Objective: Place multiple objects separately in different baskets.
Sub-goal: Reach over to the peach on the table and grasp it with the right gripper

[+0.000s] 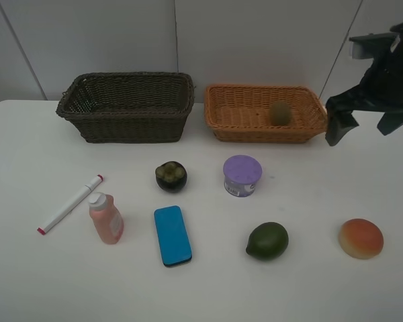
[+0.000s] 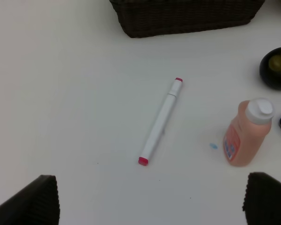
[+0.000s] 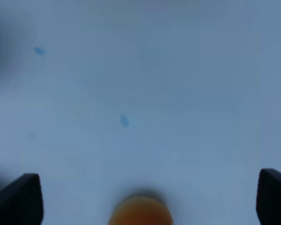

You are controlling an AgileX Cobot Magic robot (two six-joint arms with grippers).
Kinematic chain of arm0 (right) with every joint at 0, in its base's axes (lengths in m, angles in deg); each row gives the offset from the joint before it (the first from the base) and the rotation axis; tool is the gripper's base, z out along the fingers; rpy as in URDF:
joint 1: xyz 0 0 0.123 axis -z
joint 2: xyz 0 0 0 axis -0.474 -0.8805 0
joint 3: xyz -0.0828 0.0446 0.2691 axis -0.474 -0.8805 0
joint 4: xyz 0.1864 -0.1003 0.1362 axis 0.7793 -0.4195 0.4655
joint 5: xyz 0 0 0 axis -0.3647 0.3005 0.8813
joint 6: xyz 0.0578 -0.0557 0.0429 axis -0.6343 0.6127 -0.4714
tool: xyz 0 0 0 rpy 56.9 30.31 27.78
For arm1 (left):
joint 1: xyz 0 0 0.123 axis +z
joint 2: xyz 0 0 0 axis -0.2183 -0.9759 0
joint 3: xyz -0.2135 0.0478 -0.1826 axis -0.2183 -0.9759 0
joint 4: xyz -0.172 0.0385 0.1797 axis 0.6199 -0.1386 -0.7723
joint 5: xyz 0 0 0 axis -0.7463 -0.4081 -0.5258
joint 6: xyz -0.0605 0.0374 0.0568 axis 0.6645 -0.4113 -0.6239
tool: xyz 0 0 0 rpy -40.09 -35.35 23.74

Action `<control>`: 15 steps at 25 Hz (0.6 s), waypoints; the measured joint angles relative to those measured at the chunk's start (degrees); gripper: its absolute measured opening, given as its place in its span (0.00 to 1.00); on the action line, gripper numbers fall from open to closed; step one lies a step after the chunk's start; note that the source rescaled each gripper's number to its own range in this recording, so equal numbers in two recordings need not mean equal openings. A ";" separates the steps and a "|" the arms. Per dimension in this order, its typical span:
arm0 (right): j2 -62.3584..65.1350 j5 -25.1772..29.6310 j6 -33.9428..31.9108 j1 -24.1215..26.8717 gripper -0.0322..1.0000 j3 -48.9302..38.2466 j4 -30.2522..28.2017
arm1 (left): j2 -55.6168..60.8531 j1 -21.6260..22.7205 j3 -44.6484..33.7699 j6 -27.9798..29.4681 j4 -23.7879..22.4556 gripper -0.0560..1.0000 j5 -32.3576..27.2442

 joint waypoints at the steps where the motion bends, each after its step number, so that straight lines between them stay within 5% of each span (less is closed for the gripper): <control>1: 0.96 -0.55 0.00 0.00 1.00 -1.57 0.00 | 0.00 0.00 0.00 0.00 0.00 1.00 0.00; 15: 10.37 -7.79 -2.85 0.00 1.00 -19.95 -0.06 | 0.00 0.00 0.00 0.00 0.00 1.00 0.00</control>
